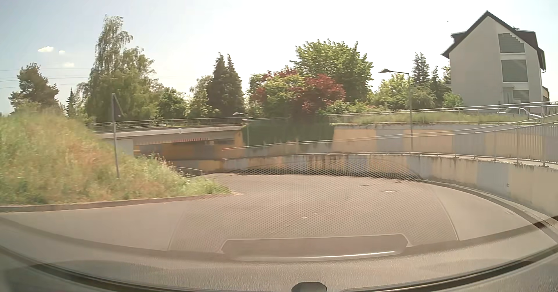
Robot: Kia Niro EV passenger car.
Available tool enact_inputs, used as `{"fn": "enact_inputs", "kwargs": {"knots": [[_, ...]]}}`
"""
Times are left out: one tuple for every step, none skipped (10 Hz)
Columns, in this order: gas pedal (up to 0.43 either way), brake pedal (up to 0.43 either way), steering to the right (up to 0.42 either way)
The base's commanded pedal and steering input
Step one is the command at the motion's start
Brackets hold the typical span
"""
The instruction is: Follow the waypoints while adhering to traffic rules and regulations
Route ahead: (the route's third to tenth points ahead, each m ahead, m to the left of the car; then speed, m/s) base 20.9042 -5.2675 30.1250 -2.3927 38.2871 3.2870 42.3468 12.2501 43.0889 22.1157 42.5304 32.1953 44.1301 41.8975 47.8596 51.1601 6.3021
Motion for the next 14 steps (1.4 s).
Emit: {"fn": "enact_inputs", "kwargs": {"knots": [[0.000,0.000,0.319],[0.000,0.000,0.309],[0.000,0.000,0.298],[0.000,0.000,0.274],[0.000,0.000,0.242],[0.000,0.000,0.213],[0.000,0.000,0.178],[0.000,0.000,0.136],[0.000,0.000,0.102],[0.020,0.000,0.061],[0.028,0.000,0.030],[0.028,0.000,-0.009],[0.047,0.000,-0.041],[0.047,0.000,-0.064]]}}
